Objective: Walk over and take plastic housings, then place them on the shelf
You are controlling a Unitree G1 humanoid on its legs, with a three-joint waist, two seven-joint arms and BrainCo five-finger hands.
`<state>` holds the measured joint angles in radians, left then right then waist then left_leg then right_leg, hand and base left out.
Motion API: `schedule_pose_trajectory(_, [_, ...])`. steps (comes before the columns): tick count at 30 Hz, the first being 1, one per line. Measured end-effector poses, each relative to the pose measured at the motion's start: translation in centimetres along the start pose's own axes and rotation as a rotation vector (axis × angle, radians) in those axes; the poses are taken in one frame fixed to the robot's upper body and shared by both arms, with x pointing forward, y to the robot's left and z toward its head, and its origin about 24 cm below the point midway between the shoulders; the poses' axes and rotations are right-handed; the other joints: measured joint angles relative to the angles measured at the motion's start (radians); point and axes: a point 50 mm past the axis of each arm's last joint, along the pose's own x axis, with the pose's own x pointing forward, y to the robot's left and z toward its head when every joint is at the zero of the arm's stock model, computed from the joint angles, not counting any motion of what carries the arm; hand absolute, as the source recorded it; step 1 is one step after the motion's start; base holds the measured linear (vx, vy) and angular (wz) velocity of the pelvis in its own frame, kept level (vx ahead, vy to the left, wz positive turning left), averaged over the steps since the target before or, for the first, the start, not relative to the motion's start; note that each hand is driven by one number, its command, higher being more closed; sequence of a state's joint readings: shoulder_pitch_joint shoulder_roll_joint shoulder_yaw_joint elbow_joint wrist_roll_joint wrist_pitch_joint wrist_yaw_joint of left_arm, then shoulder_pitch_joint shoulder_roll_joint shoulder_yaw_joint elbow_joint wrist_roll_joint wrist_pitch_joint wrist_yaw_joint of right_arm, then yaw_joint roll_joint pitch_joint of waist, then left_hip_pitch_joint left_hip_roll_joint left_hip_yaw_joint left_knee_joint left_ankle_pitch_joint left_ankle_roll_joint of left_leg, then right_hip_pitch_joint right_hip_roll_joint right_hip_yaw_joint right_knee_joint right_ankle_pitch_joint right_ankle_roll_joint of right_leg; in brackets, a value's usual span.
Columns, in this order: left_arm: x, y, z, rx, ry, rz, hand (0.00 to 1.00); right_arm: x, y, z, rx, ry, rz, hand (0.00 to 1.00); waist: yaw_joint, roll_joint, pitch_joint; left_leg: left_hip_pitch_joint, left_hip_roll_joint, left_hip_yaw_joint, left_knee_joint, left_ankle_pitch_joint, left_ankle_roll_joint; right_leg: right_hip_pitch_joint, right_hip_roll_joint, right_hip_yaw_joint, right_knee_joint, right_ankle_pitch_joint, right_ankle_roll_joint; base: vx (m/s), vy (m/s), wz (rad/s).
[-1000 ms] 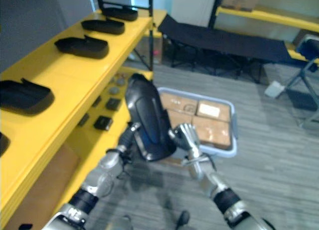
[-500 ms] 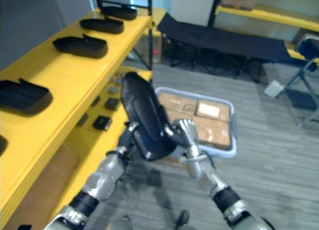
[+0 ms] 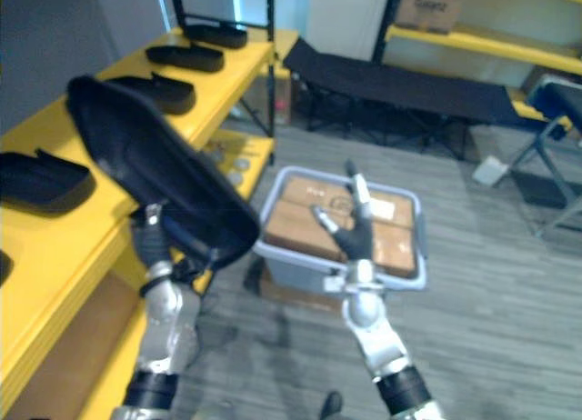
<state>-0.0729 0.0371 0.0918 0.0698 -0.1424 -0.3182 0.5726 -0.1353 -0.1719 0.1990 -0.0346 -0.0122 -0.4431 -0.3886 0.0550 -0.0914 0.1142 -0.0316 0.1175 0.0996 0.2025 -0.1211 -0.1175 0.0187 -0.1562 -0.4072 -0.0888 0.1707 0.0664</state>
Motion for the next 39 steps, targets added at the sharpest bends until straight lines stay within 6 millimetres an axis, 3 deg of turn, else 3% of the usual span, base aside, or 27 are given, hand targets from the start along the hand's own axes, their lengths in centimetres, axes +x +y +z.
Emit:
schedule_pose_trajectory(3, [-0.2,2.1,1.0,0.103,-0.086,0.091,1.00,0.0,-2.0,0.7,0.098,0.000,-0.016,0.00,0.000,0.012,-0.012,0.015,0.001,0.012,-0.011,0.000,0.000,0.002,0.001,0.007,-0.001,-0.001,-0.002,0.05,0.029,-0.06])
schedule_pose_trajectory(9, [-0.2,3.0,2.6,0.154,-0.188,0.124,1.00,-2.0,-4.0,-0.7,0.121,0.151,-0.028,0.00,-0.015,0.040,-0.036,0.032,0.000,0.028,-0.029,-0.002,0.002,-0.001,0.000,0.024,0.005,0.003,0.006,0.05,0.035,-0.09])
schedule_pose_trajectory(12, [-1.3,3.2,3.4,0.116,-0.195,0.081,1.00,-4.6,-5.4,-2.5,0.179,0.327,-0.143,0.00,-0.020,0.045,-0.039,0.043,0.002,0.047,-0.041,-0.002,0.002,-0.005,0.002,0.034,-0.001,-0.002,0.011,0.00,0.033,-0.11])
schedule_pose_trajectory(14, [-2.8,4.0,3.5,0.119,-0.172,0.075,1.00,-7.4,-6.3,-4.1,0.243,0.481,-0.232,0.00,-0.023,0.053,-0.043,0.056,0.000,0.052,-0.055,-0.002,0.002,-0.003,0.001,0.042,-0.001,-0.008,0.014,0.03,0.036,-0.11])
schedule_pose_trajectory(17, [-3.3,4.9,3.2,0.119,-0.136,0.083,1.00,-9.1,-6.0,-5.2,0.323,0.555,-0.196,0.00,-0.031,0.063,-0.042,0.063,-0.001,0.054,-0.060,-0.002,0.002,0.000,0.001,0.045,-0.002,-0.014,0.010,0.01,0.033,-0.03])
schedule_pose_trajectory(21, [-2.9,5.9,4.1,0.135,-0.180,0.131,1.00,-8.3,-4.9,-5.4,0.341,0.541,-0.129,0.00,-0.025,0.066,-0.042,0.040,-0.006,0.013,-0.062,-0.001,0.003,0.014,-0.004,0.000,-0.002,-0.025,0.013,-0.03,0.019,0.31])
schedule_pose_trajectory(25, [-2.5,8.8,6.7,0.191,-0.289,0.243,1.00,-6.9,-3.8,-6.2,0.268,0.542,-0.116,0.00,0.029,0.079,-0.045,0.009,-0.024,-0.087,-0.059,0.015,0.005,0.046,-0.017,-0.103,-0.001,-0.032,0.024,0.02,0.041,0.73])
schedule_pose_trajectory(26, [-2.7,10.2,7.3,0.225,-0.312,0.301,1.00,-6.3,-3.0,-6.2,0.229,0.528,-0.096,0.00,0.062,0.089,-0.048,0.004,-0.035,-0.123,-0.062,0.021,0.008,0.066,-0.023,-0.142,-0.001,-0.035,0.031,0.04,0.024,0.86])
schedule_pose_trajectory(28, [-3.0,11.8,7.9,0.270,-0.330,0.360,1.00,-5.6,-2.0,-6.1,0.202,0.500,-0.059,0.00,0.090,0.096,-0.052,-0.007,-0.047,-0.162,-0.060,0.025,0.011,0.082,-0.029,-0.179,0.004,-0.040,0.038,0.07,0.046,0.78])
schedule_pose_trajectory(31, [-3.7,14.5,8.7,0.360,-0.339,0.442,1.00,-4.8,-0.4,-6.0,0.219,0.478,0.024,0.00,0.149,0.095,-0.052,-0.009,-0.072,-0.228,-0.060,0.029,0.016,0.124,-0.042,-0.251,0.007,-0.050,0.053,0.06,0.052,0.70])
schedule_pose_trajectory(33, [-4.5,16.4,9.3,0.428,-0.345,0.499,1.00,-4.4,0.4,-5.7,0.241,0.460,0.082,0.00,0.182,0.079,-0.053,-0.025,-0.090,-0.266,-0.059,0.031,0.021,0.139,-0.052,-0.287,0.007,-0.060,0.065,0.05,0.061,0.56])
schedule_pose_trajectory(39, [-6.9,19.0,9.3,0.506,-0.283,0.615,1.00,-4.2,1.1,-5.7,0.320,0.465,0.127,0.00,0.210,0.066,-0.053,-0.017,-0.095,-0.274,-0.051,0.027,0.026,0.156,-0.060,-0.301,0.008,-0.069,0.063,0.03,0.045,0.08])
